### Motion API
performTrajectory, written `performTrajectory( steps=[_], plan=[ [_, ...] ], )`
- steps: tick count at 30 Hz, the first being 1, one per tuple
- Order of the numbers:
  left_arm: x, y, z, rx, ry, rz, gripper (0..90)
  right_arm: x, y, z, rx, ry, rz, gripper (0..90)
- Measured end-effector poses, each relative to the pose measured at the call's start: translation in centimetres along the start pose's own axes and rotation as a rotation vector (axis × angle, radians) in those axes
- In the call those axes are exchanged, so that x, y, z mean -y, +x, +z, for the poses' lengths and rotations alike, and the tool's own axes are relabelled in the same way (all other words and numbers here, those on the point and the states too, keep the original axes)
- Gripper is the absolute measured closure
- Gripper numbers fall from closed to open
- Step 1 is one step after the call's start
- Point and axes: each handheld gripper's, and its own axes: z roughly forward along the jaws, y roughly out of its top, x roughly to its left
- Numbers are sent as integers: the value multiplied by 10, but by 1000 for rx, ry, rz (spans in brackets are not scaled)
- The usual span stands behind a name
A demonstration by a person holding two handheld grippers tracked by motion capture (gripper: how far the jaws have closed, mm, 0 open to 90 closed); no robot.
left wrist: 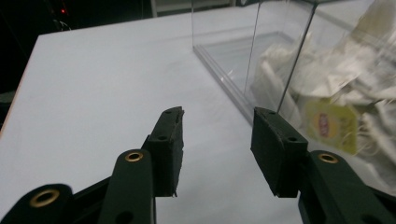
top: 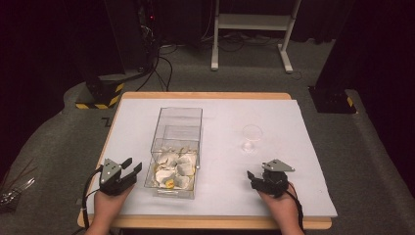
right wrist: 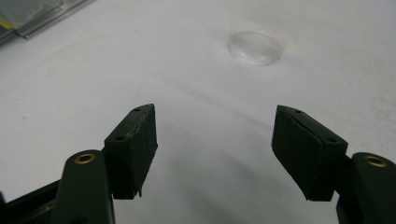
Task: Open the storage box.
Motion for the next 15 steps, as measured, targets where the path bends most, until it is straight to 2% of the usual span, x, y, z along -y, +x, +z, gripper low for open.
performTrajectory(
  steps=[3,4,6,7,8,11,15],
  plan=[
    [3,1,5,4,25,9,537,-5,7,-1,-15,-18,-18,310],
    [8,4,10,10,45,1,536,-8,10,-2,-25,-23,-21,311],
    [9,5,11,15,50,-13,526,-12,13,-3,-41,-31,-28,312],
    [9,6,12,19,53,-26,526,-12,13,-3,-41,-31,-28,312],
    [9,6,11,27,39,-34,523,-17,20,-5,-59,-44,-43,313],
    [9,6,11,32,44,-31,520,-22,26,-8,-77,-62,-66,320],
    [10,7,10,42,40,-45,517,-29,30,-8,-112,-71,-53,322]
  ],
)
